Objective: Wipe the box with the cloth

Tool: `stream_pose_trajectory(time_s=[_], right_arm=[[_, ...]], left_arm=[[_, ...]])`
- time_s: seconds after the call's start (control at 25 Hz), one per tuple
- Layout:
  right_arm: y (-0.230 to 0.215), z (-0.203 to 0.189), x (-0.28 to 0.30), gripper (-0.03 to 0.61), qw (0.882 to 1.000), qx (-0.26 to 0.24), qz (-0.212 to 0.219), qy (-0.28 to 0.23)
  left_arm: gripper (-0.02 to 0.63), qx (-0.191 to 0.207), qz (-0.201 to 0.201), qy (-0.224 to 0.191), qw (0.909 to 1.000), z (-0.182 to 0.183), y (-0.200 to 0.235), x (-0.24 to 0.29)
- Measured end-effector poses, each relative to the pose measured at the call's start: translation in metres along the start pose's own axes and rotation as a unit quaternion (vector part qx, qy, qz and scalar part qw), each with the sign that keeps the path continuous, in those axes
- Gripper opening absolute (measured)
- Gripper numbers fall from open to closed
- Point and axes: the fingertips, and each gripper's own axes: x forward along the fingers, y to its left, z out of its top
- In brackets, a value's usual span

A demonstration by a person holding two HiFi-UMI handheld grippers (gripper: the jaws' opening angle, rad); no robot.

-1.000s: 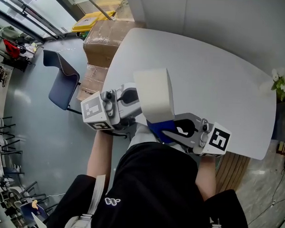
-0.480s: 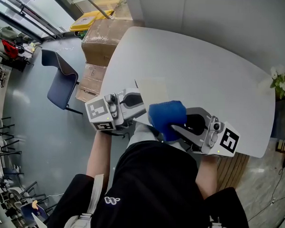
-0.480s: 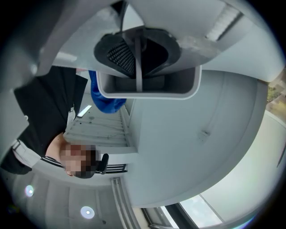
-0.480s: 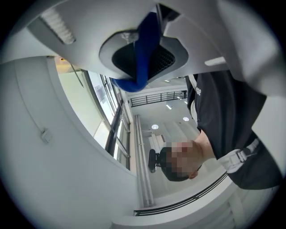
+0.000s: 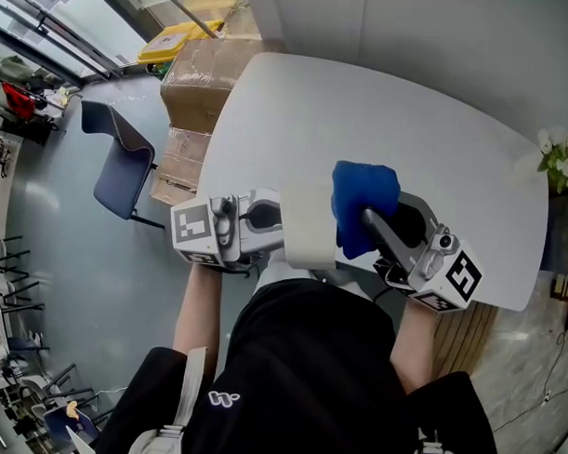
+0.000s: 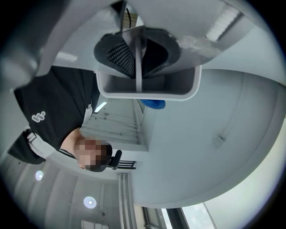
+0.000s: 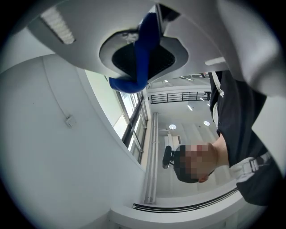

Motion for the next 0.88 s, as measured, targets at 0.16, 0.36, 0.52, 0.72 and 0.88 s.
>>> stream_pose_trajectory(time_s=[0.16,0.36,0.52,0.72,0.88], right_arm=[[-0.008,-0.004,0.003,0.057,0.999,-0.010,-0.031,0.003],[-0.024,-0.018,0.000,0.057,0.996,-0.022,-0.082,0.028],[-0.027,-0.041,-0.003,0.055,0.991,-0.035,-0.103,0.081],[0.002,-0.050,0.007,0.055,0.994,-0.028,-0.047,0.098],[0.019,-0.046,0.011,0.057,0.996,-0.020,-0.008,0.088]], left_arm=[[0.051,-0.001,-0.021,-0.017,0.9996,0.008,-0.011,0.004],[0.051,-0.002,-0.027,-0.049,0.9984,0.019,-0.018,0.005],[0.051,0.007,0.010,-0.077,0.9970,0.040,-0.008,-0.002],[0.051,0.042,0.065,-0.068,0.9946,0.053,0.014,-0.013],[0.051,0.037,0.101,-0.054,0.9927,0.045,0.030,-0.015]])
